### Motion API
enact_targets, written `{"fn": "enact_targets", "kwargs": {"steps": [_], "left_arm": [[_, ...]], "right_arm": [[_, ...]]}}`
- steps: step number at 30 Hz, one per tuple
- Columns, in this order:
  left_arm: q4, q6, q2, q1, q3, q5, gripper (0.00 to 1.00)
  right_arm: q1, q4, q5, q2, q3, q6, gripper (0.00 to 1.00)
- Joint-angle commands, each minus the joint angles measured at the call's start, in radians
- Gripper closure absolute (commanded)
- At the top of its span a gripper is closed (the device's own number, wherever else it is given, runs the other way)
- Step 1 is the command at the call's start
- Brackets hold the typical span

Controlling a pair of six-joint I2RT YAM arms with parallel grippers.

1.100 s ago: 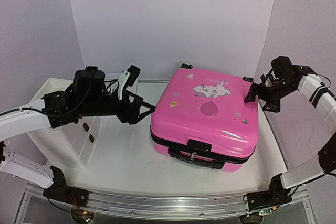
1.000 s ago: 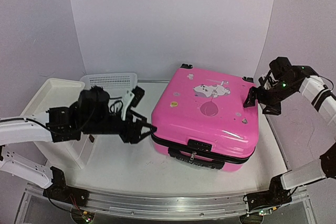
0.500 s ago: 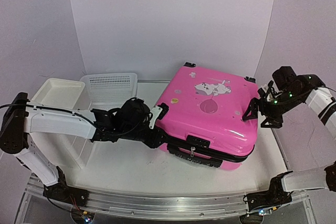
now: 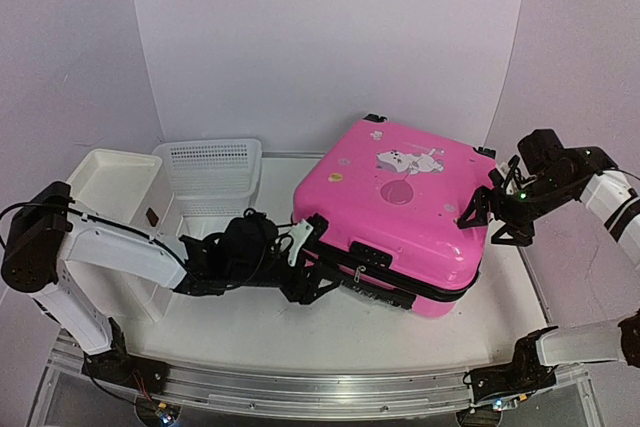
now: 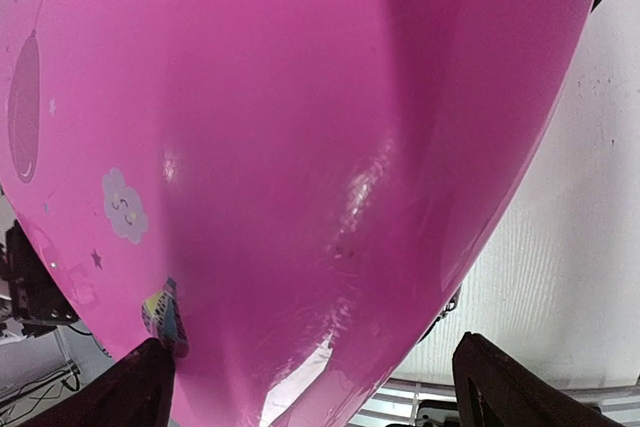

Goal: Open, take out, and arrange the luggage

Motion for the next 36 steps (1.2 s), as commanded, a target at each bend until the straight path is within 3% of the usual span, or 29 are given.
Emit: {"fn": "enact_targets", "kwargs": {"steps": [1,5,12,21,32,36], "left_arm": [[0.399,0.065,0.027,0.003,-0.113,0.128,0.33],[0.599,0.105,0.137,0.003,-0.134,0.2,0.39],[0.97,0.198,0.322,0.001,-0.175,0.188,0.42],[0.972,0.224,0.334,-0.009,-0.138,0.18,0.52],[0.904,0.158,0.39,-0.012,-0.08,0.078,0.53],[0.85,0.147,0.409,-0.013,-0.035,0.094,0.6]], "right_arm": [[0.002,0.028,-0.009,-0.011,-0.005,-0.008,0.02],[0.003,0.032,-0.013,-0.008,-0.001,-0.013,0.02],[0.002,0.033,-0.012,-0.022,-0.013,-0.013,0.02],[0.003,0.034,-0.019,-0.031,-0.013,-0.011,0.02],[0.003,0.033,-0.022,-0.036,-0.013,-0.009,0.02],[0.003,0.033,-0.021,-0.036,-0.013,-0.009,0.02]]}}
